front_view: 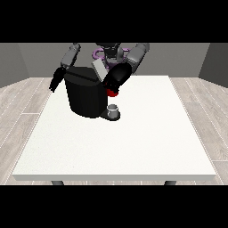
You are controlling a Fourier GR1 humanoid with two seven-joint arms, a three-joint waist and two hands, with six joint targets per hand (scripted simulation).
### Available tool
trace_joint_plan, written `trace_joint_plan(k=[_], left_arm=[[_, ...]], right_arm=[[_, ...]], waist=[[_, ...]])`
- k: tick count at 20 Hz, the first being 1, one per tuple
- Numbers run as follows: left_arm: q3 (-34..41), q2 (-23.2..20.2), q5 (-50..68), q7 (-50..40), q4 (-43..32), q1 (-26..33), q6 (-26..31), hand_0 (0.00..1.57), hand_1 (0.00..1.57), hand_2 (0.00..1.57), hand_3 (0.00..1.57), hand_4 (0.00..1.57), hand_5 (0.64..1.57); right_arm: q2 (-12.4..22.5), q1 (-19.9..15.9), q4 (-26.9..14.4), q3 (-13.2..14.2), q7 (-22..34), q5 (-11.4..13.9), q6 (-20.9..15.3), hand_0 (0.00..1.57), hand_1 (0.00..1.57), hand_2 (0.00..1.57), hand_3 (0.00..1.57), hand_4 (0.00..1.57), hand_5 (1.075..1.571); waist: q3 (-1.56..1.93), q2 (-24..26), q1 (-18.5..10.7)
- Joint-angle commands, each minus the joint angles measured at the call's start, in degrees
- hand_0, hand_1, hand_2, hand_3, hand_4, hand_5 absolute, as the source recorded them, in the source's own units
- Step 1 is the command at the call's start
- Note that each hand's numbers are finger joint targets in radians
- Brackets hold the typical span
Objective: Insert the coffee pod into the coffee machine and close the lid
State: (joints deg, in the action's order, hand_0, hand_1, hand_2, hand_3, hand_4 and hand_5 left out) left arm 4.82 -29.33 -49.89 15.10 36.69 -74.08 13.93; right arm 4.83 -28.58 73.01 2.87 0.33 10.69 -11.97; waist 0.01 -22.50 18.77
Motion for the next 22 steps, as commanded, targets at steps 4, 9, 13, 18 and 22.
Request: trace_joint_plan(k=[4,9,13,18,22], left_arm=[[0.03,-2.08,-2.81,1.58,-1.28,-0.61,-6.09,0.51,0.51,0.78,0.60,0.00,1.571],[0.41,-2.65,-2.96,-0.19,-2.27,-1.57,-3.09,0.00,0.00,0.59,0.46,0.00,1.571],[1.24,-4.93,-2.85,1.86,-2.07,-2.30,-3.06,0.00,0.00,0.53,0.45,0.00,1.571],[0.57,-2.51,-2.66,0.78,-2.06,2.26,-1.15,0.00,0.00,0.30,0.20,0.00,1.571],[0.45,1.48,-1.58,0.06,-1.55,5.85,-0.64,0.00,0.00,0.00,0.00,0.00,1.571]], right_arm=[[0.67,-3.85,2.96,-0.86,3.65,1.30,-0.27,0.00,0.00,0.00,0.00,0.21,1.571],[-1.45,-1.23,2.07,-2.31,3.92,2.28,-1.37,0.00,0.00,0.00,0.00,0.12,1.571],[-1.33,-0.78,1.95,-1.48,3.31,0.71,-0.25,0.00,0.00,0.00,0.00,0.09,1.571],[0.32,4.25,-0.35,-0.08,-0.46,-0.74,1.98,0.00,0.00,0.00,0.00,0.00,1.571],[-0.45,6.49,-1.96,0.37,-0.25,-0.68,0.99,0.00,0.00,0.00,0.00,0.00,1.571]], waist=[[-0.03,-3.60,1.67],[-0.01,-0.52,1.44],[0.00,-0.77,1.32],[0.02,4.40,-1.33],[0.01,9.11,-4.69]])
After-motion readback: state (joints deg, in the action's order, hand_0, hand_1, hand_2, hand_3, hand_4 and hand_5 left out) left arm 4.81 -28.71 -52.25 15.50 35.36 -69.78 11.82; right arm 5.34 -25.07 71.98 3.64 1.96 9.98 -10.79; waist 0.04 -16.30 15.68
